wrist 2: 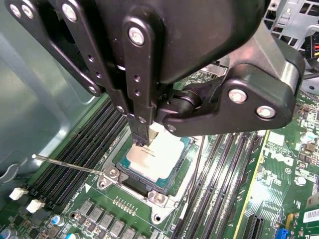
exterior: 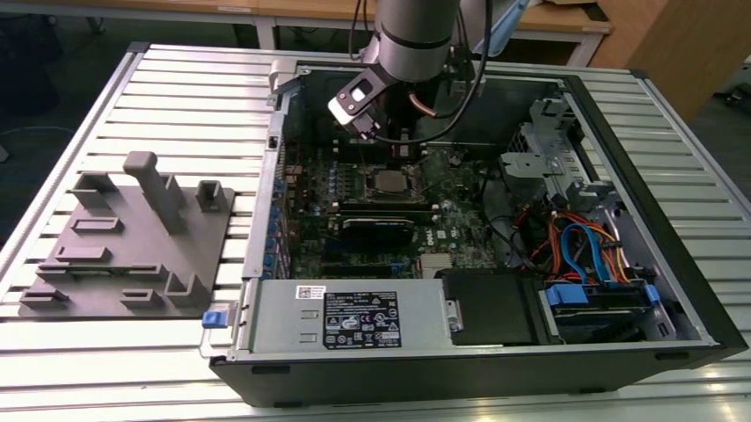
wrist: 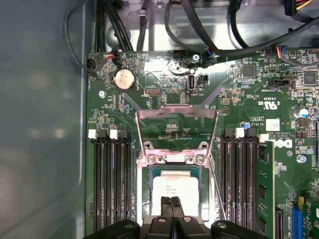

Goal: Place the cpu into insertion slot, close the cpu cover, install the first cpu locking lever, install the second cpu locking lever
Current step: 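Close the cpu cover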

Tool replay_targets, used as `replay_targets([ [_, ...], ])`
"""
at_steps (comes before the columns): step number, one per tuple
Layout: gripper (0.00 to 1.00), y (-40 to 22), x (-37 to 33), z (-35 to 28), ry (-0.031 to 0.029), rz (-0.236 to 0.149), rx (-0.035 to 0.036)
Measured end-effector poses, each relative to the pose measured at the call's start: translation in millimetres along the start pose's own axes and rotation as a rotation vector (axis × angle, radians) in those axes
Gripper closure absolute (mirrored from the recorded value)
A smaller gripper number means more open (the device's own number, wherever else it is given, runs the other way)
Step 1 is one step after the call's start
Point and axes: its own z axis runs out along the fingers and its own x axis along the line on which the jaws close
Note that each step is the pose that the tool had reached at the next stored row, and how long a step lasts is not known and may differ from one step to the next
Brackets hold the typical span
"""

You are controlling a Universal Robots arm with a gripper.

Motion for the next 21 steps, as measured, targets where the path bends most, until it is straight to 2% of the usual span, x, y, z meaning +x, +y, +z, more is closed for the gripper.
replay_targets([
  [21,0.89,0.1,0.1,-4.7,0.0008,0.0,-0.0001],
])
